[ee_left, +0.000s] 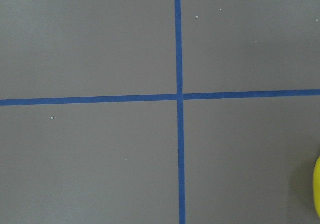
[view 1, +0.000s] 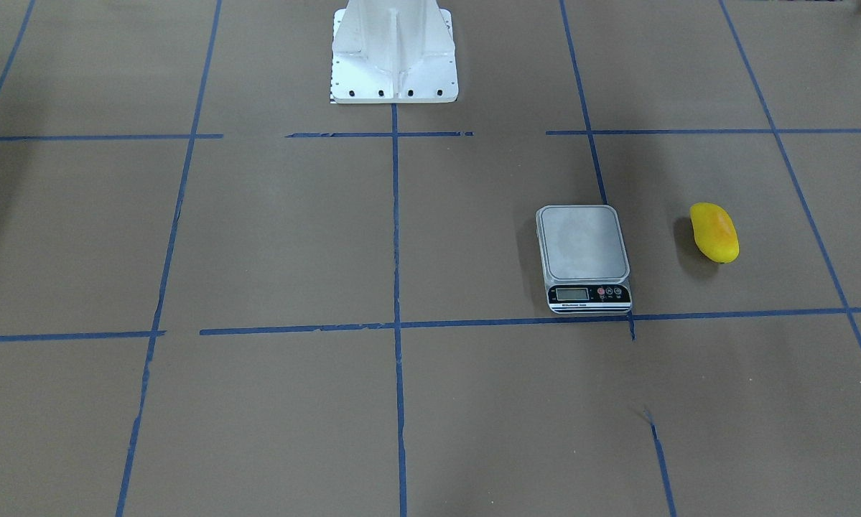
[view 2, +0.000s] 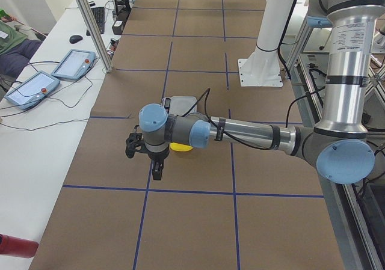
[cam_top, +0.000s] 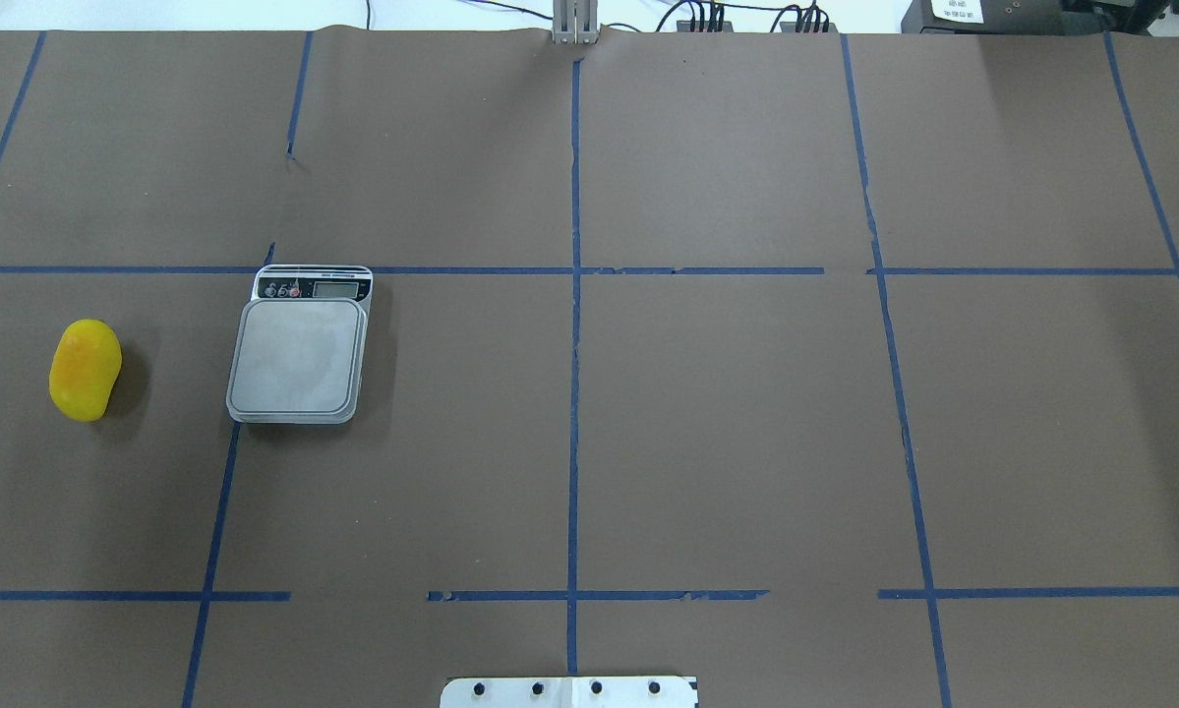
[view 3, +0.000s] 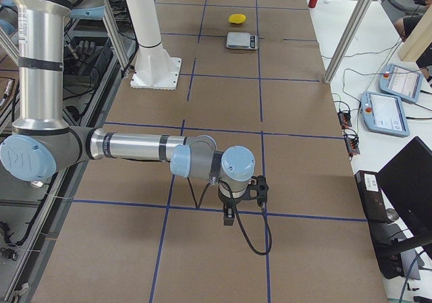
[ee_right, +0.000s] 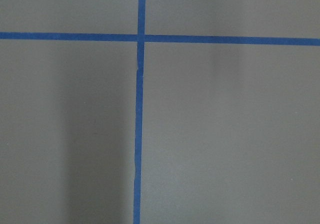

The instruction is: Weigh mango

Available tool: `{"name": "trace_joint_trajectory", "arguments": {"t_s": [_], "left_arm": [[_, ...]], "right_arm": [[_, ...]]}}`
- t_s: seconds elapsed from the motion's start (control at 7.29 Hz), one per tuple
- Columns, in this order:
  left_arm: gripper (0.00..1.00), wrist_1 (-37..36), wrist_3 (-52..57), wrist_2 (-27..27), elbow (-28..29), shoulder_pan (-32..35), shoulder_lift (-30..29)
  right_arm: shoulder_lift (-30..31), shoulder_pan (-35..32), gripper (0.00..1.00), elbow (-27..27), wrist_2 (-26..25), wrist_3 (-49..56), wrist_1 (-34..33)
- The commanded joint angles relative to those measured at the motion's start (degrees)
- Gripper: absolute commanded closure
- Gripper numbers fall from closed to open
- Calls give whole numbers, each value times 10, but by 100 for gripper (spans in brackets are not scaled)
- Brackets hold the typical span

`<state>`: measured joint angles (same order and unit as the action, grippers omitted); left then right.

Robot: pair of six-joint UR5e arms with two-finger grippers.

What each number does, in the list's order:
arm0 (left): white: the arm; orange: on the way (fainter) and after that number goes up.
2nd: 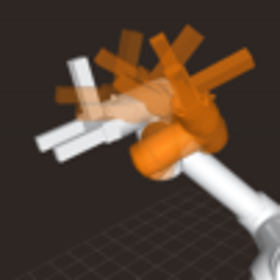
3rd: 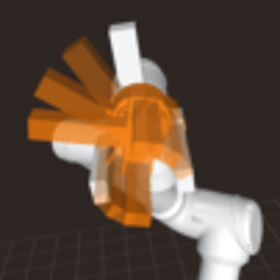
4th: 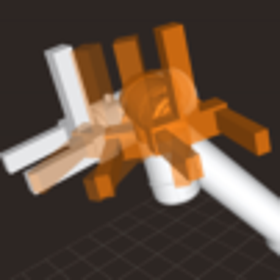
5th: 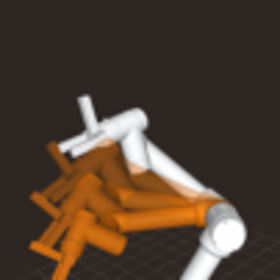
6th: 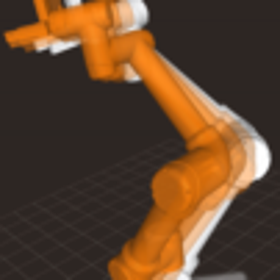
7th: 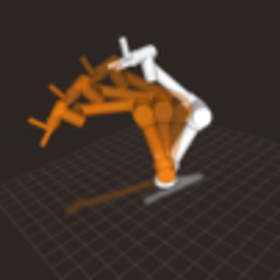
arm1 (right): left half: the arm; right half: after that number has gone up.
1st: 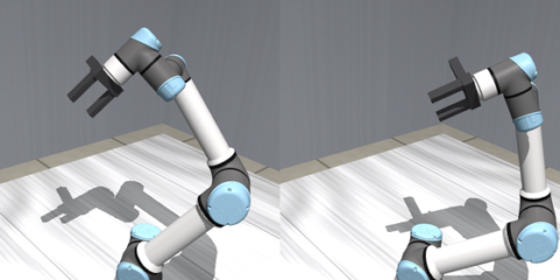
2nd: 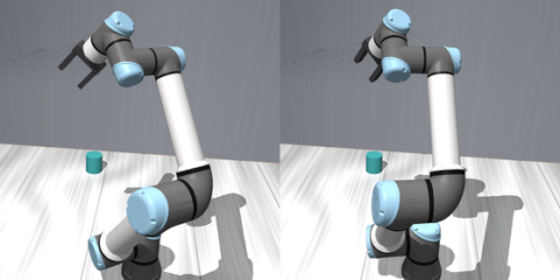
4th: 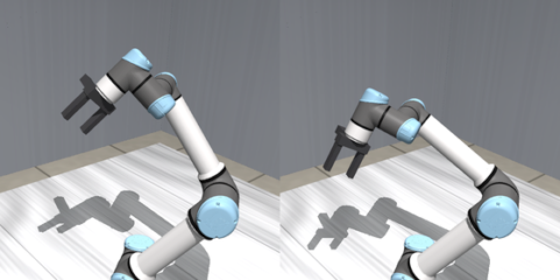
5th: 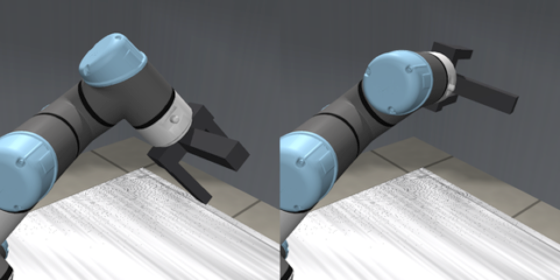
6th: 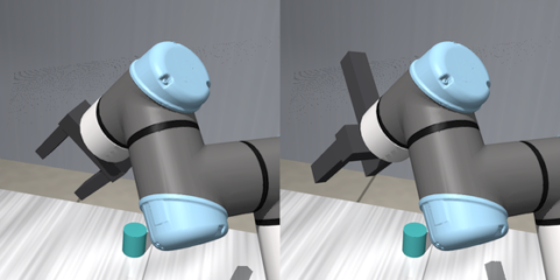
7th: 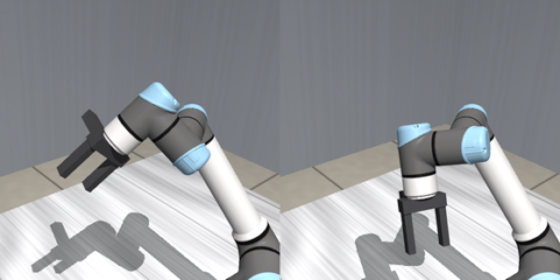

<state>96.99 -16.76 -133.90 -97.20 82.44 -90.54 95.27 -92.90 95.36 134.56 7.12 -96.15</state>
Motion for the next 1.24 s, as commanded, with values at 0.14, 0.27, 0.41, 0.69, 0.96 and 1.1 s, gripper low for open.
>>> {"name": "trace_joint_trajectory", "arguments": {"t_s": [0.14, 0.27, 0.41, 0.69, 0.96, 1.1], "left_arm": [[0, 192, -266, 17, -6, -145, 19], [0, 221, -313, 41, -1, -181, 19], [0, 251, -349, 53, 4, -209, 19], [0, 283, -399, 109, 15, -264, 19], [0, 287, -403, 124, 31, -290, 18], [0, 290, -400, 129, 36, -293, 18]], "right_arm": [[0, 0, 0, 0, 0, 0, 0], [0, 0, 0, 0, 0, 0, 0], [0, 0, 0, 0, 0, 0, 0], [0, 0, 0, 0, 0, 0, 0], [0, 0, 0, 0, 0, 0, 0], [0, 0, 0, 0, 0, 0, 0]]}}
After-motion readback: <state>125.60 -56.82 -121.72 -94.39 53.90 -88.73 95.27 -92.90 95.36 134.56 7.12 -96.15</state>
